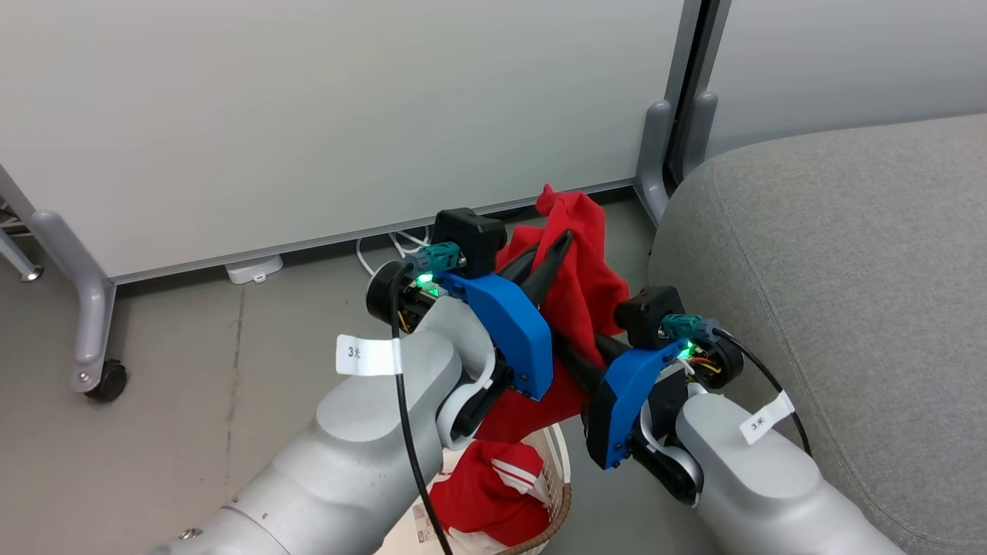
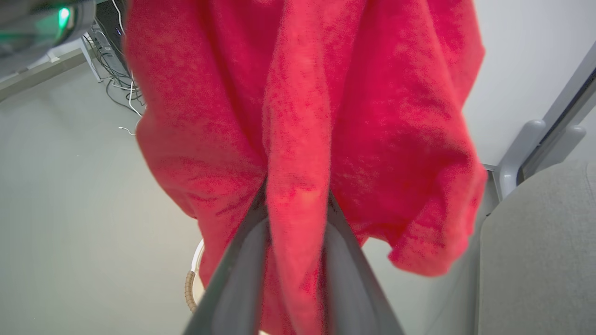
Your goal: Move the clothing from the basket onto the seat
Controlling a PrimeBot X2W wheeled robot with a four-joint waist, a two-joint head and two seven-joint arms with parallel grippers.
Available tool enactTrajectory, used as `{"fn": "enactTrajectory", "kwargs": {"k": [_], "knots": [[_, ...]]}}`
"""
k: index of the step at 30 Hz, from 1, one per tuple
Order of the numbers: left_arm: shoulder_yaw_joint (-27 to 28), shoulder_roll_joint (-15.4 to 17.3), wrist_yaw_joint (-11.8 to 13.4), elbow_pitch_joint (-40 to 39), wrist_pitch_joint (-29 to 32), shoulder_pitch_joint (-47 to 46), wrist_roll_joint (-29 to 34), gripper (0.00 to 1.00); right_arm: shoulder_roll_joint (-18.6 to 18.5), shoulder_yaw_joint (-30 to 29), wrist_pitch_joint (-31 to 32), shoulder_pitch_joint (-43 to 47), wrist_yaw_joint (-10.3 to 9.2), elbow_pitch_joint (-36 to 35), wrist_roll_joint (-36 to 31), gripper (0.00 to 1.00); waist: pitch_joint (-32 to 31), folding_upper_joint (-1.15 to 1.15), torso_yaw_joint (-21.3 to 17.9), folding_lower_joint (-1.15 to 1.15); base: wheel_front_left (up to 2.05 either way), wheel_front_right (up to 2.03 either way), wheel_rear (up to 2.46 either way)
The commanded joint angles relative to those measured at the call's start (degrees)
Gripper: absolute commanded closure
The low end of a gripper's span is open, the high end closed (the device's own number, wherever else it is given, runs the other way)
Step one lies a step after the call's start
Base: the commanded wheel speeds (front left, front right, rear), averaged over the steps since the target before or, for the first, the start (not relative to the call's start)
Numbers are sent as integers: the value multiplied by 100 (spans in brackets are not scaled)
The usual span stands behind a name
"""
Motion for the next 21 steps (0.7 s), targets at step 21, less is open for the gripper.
{"fn": "enactTrajectory", "kwargs": {"k": [21], "knots": [[-289, 1, 69, 231, -154, -227, -321, 100, -57, 786, -464, -421, 1, 556, 782, 100, -12, 0, -74, 0, 0, 0, 0]]}}
